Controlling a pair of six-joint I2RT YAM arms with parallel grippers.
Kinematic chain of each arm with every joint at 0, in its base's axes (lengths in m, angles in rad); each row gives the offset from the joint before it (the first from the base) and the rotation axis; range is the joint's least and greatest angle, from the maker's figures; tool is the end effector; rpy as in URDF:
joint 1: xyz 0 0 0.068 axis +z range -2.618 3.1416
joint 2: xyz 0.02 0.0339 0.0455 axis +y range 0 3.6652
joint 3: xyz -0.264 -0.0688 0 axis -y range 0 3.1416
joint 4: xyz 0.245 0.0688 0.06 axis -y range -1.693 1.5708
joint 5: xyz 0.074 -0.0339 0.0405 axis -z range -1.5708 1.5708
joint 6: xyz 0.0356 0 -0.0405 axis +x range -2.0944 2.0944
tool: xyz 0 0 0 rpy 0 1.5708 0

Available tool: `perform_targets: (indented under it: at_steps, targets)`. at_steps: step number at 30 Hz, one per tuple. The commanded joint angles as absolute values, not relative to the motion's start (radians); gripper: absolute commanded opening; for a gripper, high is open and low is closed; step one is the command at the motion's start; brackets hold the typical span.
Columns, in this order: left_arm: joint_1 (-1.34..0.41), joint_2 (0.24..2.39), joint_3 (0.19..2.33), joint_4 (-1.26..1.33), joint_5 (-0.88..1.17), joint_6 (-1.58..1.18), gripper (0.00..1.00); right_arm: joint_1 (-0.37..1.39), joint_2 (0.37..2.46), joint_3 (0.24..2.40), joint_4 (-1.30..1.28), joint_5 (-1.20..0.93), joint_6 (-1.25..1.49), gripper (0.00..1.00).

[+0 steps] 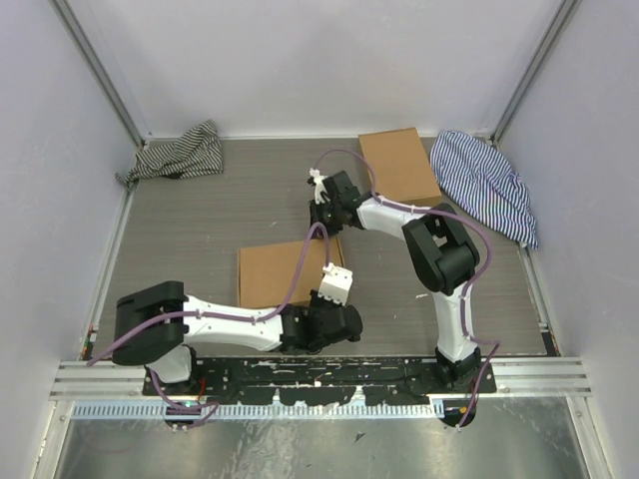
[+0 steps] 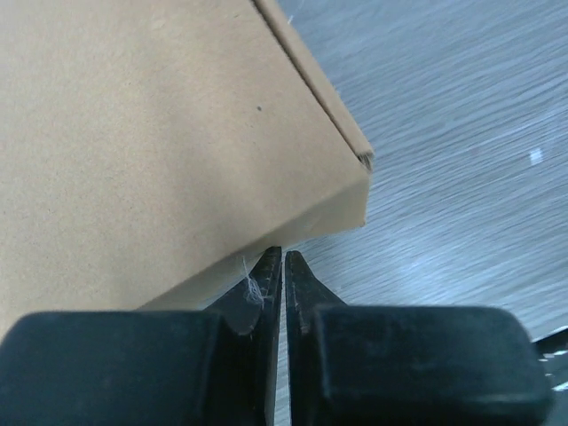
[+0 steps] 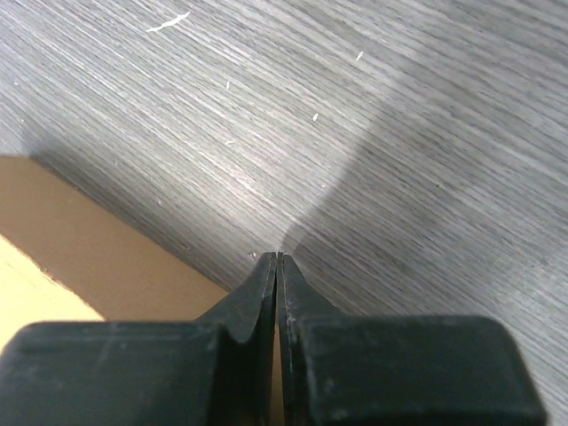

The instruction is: Fold the paper box

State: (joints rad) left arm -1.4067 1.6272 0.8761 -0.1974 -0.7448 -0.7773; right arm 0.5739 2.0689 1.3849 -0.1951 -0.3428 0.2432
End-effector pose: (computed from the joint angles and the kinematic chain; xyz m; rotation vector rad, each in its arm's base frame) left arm 0.0750 -0.3052 0.1723 0.4189 2.1811 -0.2324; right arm 0.3651 0.2503 0.1543 -0.5729 2.4728 0.7651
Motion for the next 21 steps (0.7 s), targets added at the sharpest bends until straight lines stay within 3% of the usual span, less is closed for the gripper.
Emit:
perform_targets:
  at_steps: [1,10,21]
  targets:
    - [-1.414,1.568,0.94,-0.162,-0.94,-0.75,0.15,0.609,2.07,1.432,-0.424,-0.351,0.194,0.1]
    - [-1.428,1.504,0.918,-0.322,-0.918,-0.833,0.29,0.534,1.983,1.459,-0.44,-0.239,0.218,0.2]
    - [-1.507,1.569,1.007,-0.333,-0.869,-0.825,0.3,0.516,1.908,1.499,-0.485,-0.185,0.201,0.24]
